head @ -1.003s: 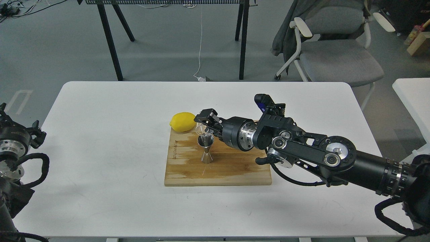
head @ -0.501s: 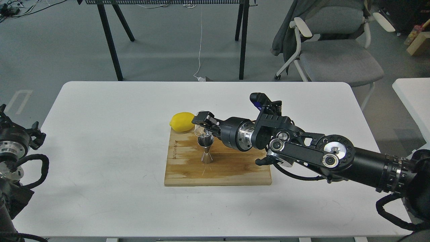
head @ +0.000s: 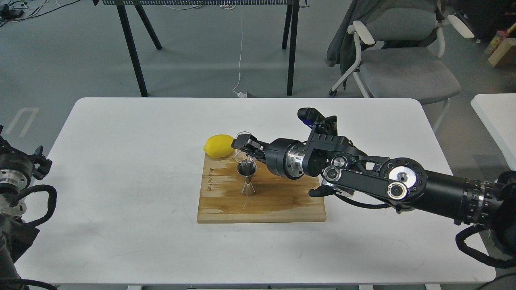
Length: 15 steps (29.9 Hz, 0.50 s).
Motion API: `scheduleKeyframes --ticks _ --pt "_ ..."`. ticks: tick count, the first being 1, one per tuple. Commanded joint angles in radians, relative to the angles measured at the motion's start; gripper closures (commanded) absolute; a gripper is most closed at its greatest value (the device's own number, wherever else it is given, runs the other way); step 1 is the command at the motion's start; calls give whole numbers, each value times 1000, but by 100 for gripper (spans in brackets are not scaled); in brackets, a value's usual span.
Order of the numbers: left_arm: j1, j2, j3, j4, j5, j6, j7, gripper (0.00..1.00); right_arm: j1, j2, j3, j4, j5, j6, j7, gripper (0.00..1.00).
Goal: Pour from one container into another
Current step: 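Tilt the glass cup with the right gripper to pour into the jigger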
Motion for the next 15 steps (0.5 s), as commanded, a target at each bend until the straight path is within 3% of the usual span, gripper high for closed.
scheduleKeyframes --ticks 1,15 --pt "0 0 0 0 0 0 0 0 2 -8 -4 6 -3 1 0 73" --pt "0 -1 0 0 0 0 0 0 13 -29 -9 27 -34 33 0 73"
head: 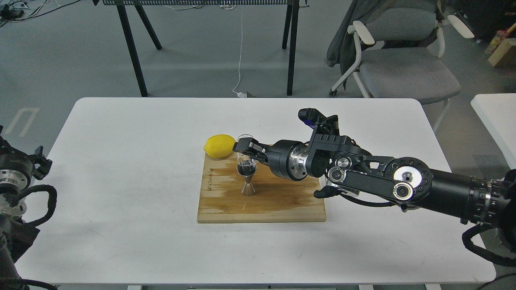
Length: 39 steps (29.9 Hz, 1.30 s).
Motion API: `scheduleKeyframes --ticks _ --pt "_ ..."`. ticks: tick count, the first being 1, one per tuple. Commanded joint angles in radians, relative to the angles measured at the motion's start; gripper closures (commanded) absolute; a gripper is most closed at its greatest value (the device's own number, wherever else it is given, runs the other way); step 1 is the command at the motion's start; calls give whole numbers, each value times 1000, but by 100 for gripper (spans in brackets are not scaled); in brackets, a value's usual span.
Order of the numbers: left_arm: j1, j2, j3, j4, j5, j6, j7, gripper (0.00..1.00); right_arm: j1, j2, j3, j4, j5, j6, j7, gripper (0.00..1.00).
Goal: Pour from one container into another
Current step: 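Tilt the glass cup with the right gripper to pour into the jigger, then raise the glass cup upright and move it back from the jigger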
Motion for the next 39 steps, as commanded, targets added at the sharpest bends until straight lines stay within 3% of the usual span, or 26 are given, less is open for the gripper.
scheduleKeyframes --ticks 1,13,23,27,31,39 --pt "0 1 0 0 0 0 0 0 3 -1 0 -1 -21 2 -1 73" --pt "0 0 0 0 0 0 0 0 1 1 11 -7 -4 -5 -1 73" --pt "0 -2 0 0 0 0 0 0 -55 2 173 -12 154 -13 -2 73" --pt "0 -2 0 0 0 0 0 0 -127 2 310 -15 299 -24 -5 73" --pt "0 -6 0 1 0 0 2 0 -250 8 503 -15 343 -102 -1 73" --pt "-2 -5 2 23 -1 0 2 0 -522 48 929 -3 514 -99 6 73"
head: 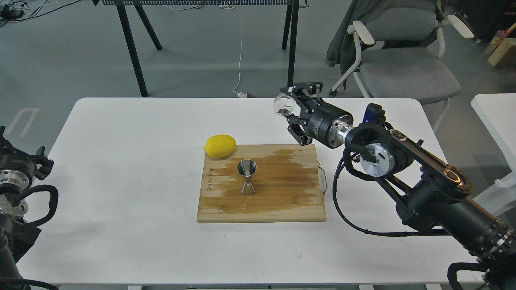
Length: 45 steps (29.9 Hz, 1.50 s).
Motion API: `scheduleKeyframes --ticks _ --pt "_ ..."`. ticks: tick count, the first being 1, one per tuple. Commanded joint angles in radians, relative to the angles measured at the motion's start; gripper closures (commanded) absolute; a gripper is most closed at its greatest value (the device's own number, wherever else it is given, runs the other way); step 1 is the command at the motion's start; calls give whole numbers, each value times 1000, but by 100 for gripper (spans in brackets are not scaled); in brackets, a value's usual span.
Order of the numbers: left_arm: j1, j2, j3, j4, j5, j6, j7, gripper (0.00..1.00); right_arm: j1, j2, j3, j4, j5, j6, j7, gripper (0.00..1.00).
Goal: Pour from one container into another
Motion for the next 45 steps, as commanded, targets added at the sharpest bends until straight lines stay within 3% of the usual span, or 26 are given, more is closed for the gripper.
scheduleKeyframes --ticks 1,8,15,22,40,45 --pt "-2 1 2 18 -1 0 0 0 -90 5 147 3 123 2 3 73" --pt "-2 -4 -2 21 -18 0 -3 0 -243 13 412 2 364 2 9 73" --pt "-3 -8 -3 21 -35 0 -3 0 -375 19 518 -38 562 -1 57 73" --pt "-18 -7 -9 21 -120 0 -5 0 -423 19 544 -162 663 5 97 73" --pt "-2 -2 -11 21 -124 0 -5 0 -402 31 520 -365 662 68 95 72" --pt "-2 -1 -9 21 -123 0 -1 0 -397 31 517 -365 662 67 92 67"
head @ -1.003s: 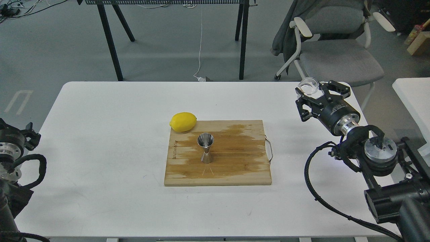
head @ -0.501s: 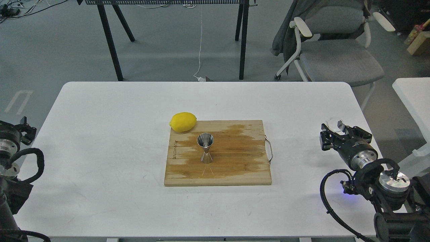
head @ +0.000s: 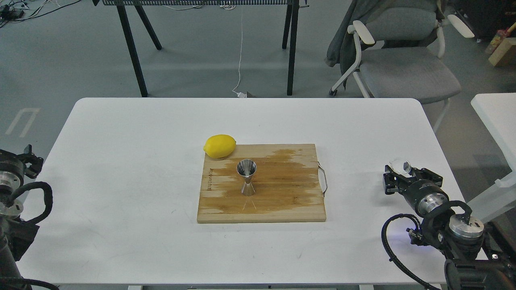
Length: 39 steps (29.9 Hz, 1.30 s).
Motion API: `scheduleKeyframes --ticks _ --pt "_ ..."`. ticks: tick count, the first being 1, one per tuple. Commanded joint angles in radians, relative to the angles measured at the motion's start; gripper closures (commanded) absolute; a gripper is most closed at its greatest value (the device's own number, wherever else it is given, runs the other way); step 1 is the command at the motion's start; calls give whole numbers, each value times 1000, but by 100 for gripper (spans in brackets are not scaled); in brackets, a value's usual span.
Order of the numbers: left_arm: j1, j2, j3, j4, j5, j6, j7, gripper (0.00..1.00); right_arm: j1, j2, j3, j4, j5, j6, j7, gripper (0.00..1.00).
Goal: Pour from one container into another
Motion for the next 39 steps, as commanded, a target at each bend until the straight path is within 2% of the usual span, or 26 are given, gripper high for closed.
scheduleKeyframes --ticks 1,3,11,16,26,39 --pt "-3 4 4 0 2 0 3 0 1 0 -3 -1 0 -1 0 66" --pt "-9 8 7 0 5 0 11 0 1 0 -17 -1 0 -1 0 62" --pt "-6 10 9 2 6 0 20 0 1 2 -25 -2 0 0 3 62" --pt "-4 53 12 28 8 0 25 0 1 0 -25 -2 0 0 1 59" --pt "-17 51 18 28 14 0 9 0 -1 0 -28 1 0 -1 0 51" --pt "-23 50 18 28 14 0 12 0 -8 0 -28 4 1 -4 0 42"
